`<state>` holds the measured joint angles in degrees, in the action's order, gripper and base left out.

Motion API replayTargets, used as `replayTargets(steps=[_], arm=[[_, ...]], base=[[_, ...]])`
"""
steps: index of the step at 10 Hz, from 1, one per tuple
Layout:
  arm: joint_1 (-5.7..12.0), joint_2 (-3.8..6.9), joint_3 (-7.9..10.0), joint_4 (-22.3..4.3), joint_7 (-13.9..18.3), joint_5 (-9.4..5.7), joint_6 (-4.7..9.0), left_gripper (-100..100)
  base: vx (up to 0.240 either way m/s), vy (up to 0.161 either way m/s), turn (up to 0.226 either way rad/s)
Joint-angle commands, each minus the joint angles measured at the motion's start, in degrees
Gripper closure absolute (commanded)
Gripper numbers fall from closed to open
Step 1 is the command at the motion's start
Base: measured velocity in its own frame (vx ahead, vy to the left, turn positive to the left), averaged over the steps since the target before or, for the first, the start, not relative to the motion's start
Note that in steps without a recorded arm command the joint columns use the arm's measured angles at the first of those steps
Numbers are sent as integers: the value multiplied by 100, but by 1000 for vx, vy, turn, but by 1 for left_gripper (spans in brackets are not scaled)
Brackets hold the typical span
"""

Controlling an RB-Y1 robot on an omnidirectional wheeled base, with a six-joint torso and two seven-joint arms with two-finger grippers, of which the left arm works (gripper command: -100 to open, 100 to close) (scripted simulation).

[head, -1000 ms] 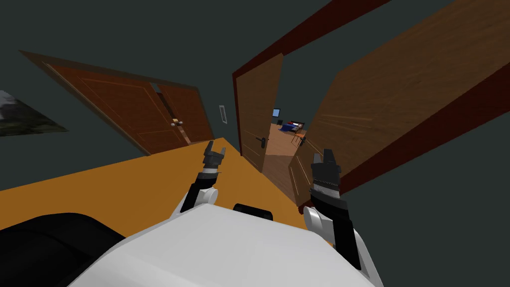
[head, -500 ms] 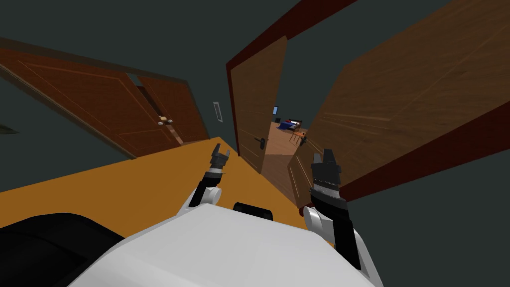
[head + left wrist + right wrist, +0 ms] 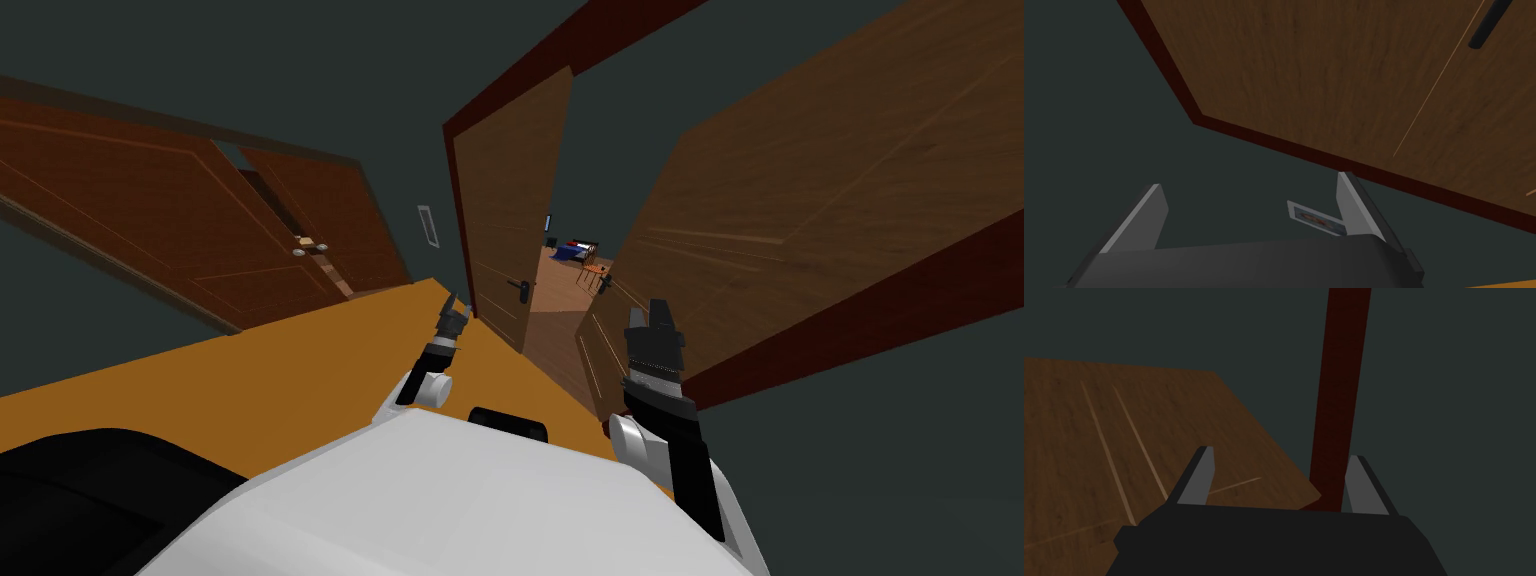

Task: Push the door open

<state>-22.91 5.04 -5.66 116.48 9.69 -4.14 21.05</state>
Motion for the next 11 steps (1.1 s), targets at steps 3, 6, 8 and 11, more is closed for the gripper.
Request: replayTargets(steps=[3,6,8,11], arm=[[205,87,-164,-426,-17,49,-62,-100],[401,157,-289,-795,-26,87,-117,-100],[532,204,-374,-1044,-32,112,-155,-100],[730,271,-500,-1417,-41,151,-211,-100]], base=[[104,51,-90],[90,45,-90],[83,56,-108],[94,64,-86]])
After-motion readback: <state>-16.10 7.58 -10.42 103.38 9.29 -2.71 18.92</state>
